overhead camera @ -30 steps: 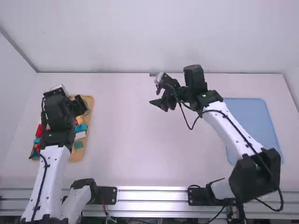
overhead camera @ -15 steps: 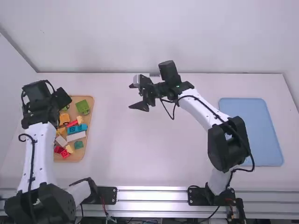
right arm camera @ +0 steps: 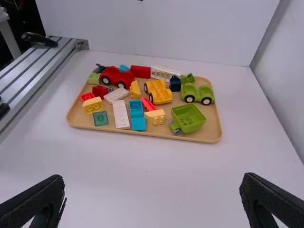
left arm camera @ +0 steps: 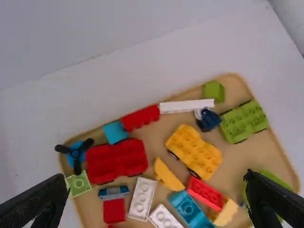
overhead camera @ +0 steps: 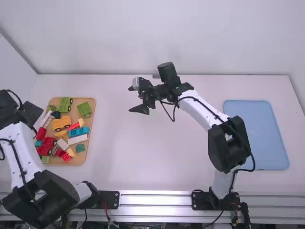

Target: Assemble lego blocks to make yellow taxi

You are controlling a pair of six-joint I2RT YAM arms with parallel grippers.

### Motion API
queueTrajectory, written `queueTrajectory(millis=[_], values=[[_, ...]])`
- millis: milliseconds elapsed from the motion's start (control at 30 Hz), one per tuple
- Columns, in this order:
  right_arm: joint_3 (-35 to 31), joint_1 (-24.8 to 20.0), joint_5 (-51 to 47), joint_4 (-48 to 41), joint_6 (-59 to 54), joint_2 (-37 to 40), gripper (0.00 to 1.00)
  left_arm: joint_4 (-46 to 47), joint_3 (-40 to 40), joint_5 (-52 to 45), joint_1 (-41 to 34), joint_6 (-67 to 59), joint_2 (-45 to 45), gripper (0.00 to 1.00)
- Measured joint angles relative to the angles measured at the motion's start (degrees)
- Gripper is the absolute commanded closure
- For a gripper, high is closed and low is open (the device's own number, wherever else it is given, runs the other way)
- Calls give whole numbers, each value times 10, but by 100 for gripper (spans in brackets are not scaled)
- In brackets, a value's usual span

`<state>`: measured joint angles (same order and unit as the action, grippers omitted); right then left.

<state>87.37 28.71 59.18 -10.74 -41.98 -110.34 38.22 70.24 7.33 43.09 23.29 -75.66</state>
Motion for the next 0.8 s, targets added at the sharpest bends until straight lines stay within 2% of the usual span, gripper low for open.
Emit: queueTrajectory(millis=[133,300,333,400,433,600,800], values=[[0,0,0,0,2,0,1,26,24,-41,-3,-24,-17,1],[0,0,0,0,-1,0,1,123,146,-76,-31,-55,-103,1],[0,0,0,0,-1,0,1,123,146,-76,-31,-55,-103,1],[0,0,0,-3,1,0,2,168,227,-84,-51,-69,-173,1],[0,0,0,-3,-1,0,1,172,236,-84,-53,-69,-181,1],[0,0,0,-3,0,0,1,250,381,-87,-89,-80,-333,1],[0,0,0,-3,1,0,2,310,478,-64,-117,-57,-466,1]])
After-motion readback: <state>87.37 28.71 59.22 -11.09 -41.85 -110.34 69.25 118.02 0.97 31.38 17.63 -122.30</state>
